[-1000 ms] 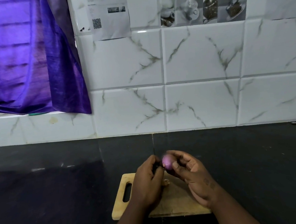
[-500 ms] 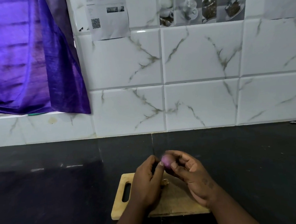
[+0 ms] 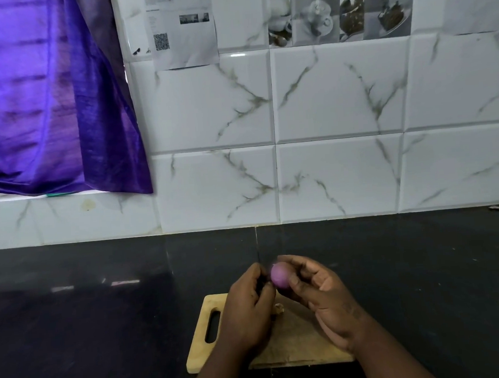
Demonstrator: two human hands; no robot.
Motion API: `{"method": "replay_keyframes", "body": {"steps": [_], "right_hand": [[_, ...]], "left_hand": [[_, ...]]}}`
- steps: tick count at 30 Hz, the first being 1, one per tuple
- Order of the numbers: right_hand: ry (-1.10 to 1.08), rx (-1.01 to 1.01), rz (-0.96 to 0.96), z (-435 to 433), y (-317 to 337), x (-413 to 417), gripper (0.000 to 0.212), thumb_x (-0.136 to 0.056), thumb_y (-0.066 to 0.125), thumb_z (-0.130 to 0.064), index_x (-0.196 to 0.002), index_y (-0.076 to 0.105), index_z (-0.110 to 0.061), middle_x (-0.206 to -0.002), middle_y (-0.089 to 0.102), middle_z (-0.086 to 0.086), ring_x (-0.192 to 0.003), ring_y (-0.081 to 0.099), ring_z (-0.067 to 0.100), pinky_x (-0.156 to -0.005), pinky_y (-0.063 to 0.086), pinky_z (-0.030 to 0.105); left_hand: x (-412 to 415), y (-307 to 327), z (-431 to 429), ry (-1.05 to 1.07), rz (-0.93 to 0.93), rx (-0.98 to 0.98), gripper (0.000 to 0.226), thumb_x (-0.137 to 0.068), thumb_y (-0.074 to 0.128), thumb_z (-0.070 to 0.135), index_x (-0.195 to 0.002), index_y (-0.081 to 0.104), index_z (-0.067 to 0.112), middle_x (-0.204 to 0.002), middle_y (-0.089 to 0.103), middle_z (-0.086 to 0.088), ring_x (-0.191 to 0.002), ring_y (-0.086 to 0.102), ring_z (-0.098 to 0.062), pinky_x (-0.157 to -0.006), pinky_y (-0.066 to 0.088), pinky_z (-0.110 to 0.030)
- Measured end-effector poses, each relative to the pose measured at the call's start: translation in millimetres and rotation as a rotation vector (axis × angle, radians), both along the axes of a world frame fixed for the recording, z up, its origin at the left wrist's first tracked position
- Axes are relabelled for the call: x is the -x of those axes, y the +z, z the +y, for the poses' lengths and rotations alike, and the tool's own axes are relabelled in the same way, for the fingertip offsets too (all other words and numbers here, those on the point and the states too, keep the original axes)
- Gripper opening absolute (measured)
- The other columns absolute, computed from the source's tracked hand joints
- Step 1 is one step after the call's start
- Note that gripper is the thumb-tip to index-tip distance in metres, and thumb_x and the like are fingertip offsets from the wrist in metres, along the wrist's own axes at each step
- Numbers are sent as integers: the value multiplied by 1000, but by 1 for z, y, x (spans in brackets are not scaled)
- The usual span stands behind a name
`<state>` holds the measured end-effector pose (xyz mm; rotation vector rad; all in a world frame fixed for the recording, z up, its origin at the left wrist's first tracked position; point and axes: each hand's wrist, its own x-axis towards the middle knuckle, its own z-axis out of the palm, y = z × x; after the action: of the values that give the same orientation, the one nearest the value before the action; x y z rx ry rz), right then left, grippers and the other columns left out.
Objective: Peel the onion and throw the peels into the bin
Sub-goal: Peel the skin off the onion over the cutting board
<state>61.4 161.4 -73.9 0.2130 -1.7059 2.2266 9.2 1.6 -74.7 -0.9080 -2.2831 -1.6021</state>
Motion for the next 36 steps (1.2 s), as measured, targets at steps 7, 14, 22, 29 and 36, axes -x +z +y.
{"method": "replay_keyframes", "body": {"steps": [7, 14, 22, 29, 36], "right_hand": [[39, 82, -4, -1, 3, -2, 37, -90, 67, -10, -127, 67, -8, -122, 76, 16, -102, 73, 28, -87, 62, 42], [-40, 20, -57, -1, 2, -1, 30, -91, 70, -4, -120, 72, -10, -118, 77, 13, -98, 75, 20, -78, 62, 33], [-46, -10, -75, -3, 5, -3, 31, -88, 73, -20, -117, 70, -11, -113, 78, 12, -100, 74, 23, -78, 55, 33], [-44, -75, -44, -2, 3, -4, 32, -87, 76, -10, -119, 74, -14, -120, 77, 12, -115, 70, 25, -90, 58, 29], [-57, -152, -67, -4, 7, -6, 32, -92, 70, -23, -124, 74, -24, -124, 77, 1, -115, 71, 21, -85, 57, 34]], "left_hand": [[6, -6, 4, 188, 8, 213, 8, -96, 56, 28, -94, 64, 29, -88, 70, 7, -81, 65, -10, -75, 59, -49], [-3, 1, 0, 211, 218, -28, 16, -100, 57, 24, -107, 66, 34, -99, 67, 19, -92, 64, -2, -77, 59, -33], [0, -2, -1, 117, 294, 38, 35, -102, 61, 22, -133, 67, 36, -121, 62, 23, -113, 61, -2, -90, 57, -25], [-3, 2, -2, 77, 219, -38, 24, -96, 70, 20, -116, 73, 33, -105, 72, 20, -100, 69, -3, -81, 60, -23], [-1, 1, -1, 118, 115, -79, 19, -94, 70, 13, -102, 75, 30, -94, 75, 15, -92, 71, -6, -78, 62, -25]]}}
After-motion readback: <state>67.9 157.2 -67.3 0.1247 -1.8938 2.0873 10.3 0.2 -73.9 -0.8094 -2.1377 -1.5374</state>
